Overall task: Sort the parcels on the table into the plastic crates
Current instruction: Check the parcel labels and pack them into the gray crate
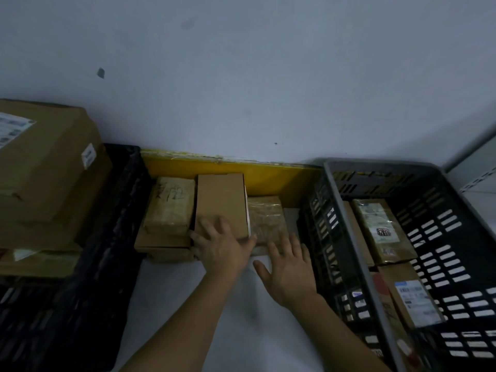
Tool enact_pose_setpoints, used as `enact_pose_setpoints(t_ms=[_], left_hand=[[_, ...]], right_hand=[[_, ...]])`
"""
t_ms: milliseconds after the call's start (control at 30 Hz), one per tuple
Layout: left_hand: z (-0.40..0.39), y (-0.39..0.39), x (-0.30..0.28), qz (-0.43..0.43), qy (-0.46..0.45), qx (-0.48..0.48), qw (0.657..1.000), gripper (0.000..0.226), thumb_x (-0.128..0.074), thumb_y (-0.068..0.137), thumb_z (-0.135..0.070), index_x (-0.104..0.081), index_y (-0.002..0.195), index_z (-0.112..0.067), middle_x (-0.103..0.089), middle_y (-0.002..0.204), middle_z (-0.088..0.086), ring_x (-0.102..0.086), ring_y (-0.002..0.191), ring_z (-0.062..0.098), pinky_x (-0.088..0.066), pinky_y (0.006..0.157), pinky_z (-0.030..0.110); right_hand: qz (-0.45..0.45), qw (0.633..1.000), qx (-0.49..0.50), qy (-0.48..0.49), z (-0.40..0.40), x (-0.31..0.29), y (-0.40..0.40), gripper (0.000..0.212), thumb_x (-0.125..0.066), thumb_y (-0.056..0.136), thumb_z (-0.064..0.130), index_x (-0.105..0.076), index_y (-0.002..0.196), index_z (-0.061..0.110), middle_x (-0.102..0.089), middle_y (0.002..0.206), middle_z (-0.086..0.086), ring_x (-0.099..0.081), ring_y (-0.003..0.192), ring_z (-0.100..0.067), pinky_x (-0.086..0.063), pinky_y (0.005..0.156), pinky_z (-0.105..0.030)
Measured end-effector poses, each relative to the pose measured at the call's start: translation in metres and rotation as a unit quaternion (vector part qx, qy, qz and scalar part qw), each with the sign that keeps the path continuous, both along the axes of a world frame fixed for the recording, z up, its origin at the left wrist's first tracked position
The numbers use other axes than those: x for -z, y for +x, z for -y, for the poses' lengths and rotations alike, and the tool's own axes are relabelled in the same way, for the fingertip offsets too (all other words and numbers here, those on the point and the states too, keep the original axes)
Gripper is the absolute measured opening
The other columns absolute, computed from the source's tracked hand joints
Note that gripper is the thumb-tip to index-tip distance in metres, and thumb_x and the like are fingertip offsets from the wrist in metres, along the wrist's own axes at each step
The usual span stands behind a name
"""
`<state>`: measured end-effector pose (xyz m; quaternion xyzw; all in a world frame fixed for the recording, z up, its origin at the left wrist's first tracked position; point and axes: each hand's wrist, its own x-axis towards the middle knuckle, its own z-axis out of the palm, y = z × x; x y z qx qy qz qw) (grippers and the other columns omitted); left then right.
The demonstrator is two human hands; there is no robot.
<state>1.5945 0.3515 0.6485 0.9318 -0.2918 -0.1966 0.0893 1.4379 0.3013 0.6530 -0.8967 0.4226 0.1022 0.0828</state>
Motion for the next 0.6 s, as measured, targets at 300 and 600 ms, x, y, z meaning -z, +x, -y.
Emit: enact_pose_setpoints(t_ms=[300,600], left_hand=[[-0.025,0.002,-0.026,-0.07,-0.176,-0.033,0.981,0.102,-0.049,0.075,-0.088,-0.024,0.16,-0.037,-0.012,0.169,0.003,-0.02,0.153,0.042,-0.041,0.117,0.057],[-0.096,-0.003,-0.076,-0.628,-0.439,-0.143,0.627,0.077,-0.039,0.092,-0.068,-0.055,0.153,-0.023,-0.065,0.146,0.016,-0.062,0.135,0.042,-0.04,0.116,0.071]], right_hand=[[0.128,0.986,0.093,0.058,0.007,-0.01,-0.001,0.084,-0.015,0.1,0.079,-0.028,0.168,0.032,-0.025,0.178,-0.005,-0.017,0.165,-0.03,-0.023,0.131,-0.049],[0.518,0.718,0.207,0.416,-0.033,-0.072,0.022,0.041,-0.063,0.107,0.038,-0.053,0.145,0.05,-0.075,0.128,0.022,-0.072,0.117,0.0,-0.059,0.1,-0.029]])
